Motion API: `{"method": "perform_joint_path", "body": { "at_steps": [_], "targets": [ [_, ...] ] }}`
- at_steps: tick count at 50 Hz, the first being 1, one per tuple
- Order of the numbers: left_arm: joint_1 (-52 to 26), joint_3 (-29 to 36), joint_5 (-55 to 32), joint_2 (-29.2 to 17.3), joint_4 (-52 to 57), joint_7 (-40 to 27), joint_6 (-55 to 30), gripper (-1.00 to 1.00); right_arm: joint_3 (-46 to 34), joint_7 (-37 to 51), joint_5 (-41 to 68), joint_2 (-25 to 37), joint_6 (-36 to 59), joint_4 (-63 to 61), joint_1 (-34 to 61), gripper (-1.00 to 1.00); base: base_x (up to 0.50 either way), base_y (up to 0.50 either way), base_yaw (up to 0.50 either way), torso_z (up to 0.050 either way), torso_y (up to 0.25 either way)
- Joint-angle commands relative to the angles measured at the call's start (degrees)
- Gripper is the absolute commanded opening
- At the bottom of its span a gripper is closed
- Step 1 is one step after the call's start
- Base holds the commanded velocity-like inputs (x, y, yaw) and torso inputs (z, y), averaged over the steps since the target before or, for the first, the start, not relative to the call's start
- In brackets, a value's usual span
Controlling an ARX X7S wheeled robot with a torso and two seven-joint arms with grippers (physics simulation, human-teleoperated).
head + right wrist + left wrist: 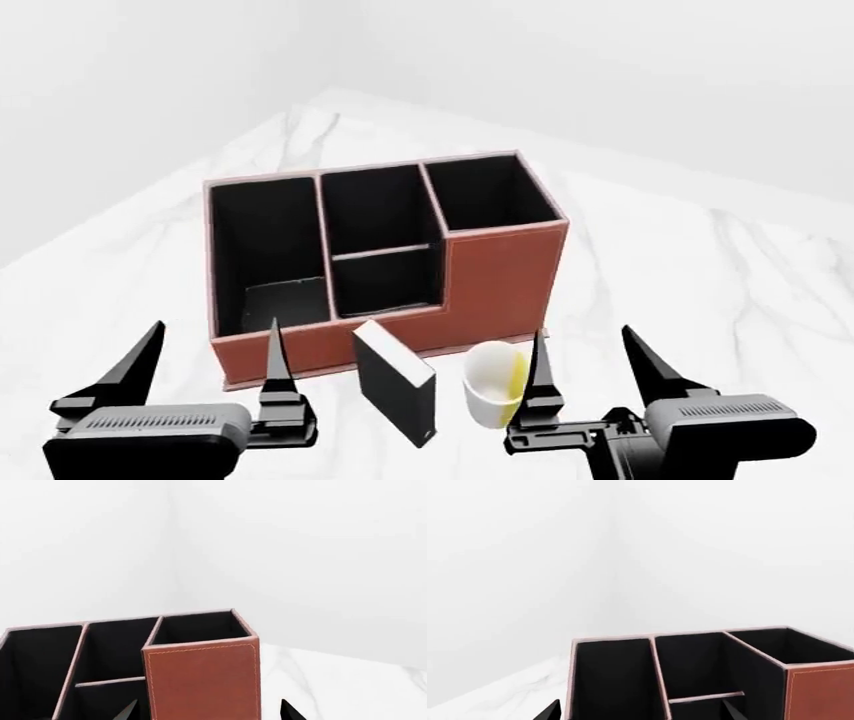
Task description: Pick up the book and place it in the right compartment of the caddy.
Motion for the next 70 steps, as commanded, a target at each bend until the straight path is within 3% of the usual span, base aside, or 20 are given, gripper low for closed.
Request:
{"method": "perform_joint_path", "body": {
  "at_steps": [1, 19, 46, 55, 70],
  "targets": [
    [0.0, 0.2, -0.2, -0.3, -0.1, -0.4, 0.2, 1.00, 0.1, -0.1, 0.8, 0.0, -0.8, 0.1, -0.2, 1.00, 0.00, 0.00, 0.00, 0.000, 0.000],
    [-0.2, 0.6, -0.5, -0.8, -0.2, -1.0, 0.2, 1.00, -0.5, -0.3, 0.5, 0.6, -1.7, 0.2, -0.3, 1.00, 0.34, 0.18, 0.00, 0.000, 0.000],
    [-0.3, 1.1, -1.0, -1.5, -0.1, -1.8, 0.3, 1.00, -2.4, -2.1, 0.2, 2.6, -2.5, -0.8, -0.7, 1.00, 0.00, 0.00, 0.00, 0.000, 0.000],
    [-0.6, 1.5, -1.1, -1.7, 0.0, -2.1, 0.0, 1.00, -5.1, -9.1, 6.8, 8.9, 2.0, -4.8, -2.1, 1.00, 0.00, 0.00, 0.00, 0.000, 0.000],
    [-0.7, 1.0, -2.0, -2.1, 0.0, -2.5, 0.0, 1.00, -11.4, -9.7, 9.0, 9.5, 11.3, -8.3, 1.8, 1.00, 0.00, 0.00, 0.00, 0.000, 0.000]
  ]
}}
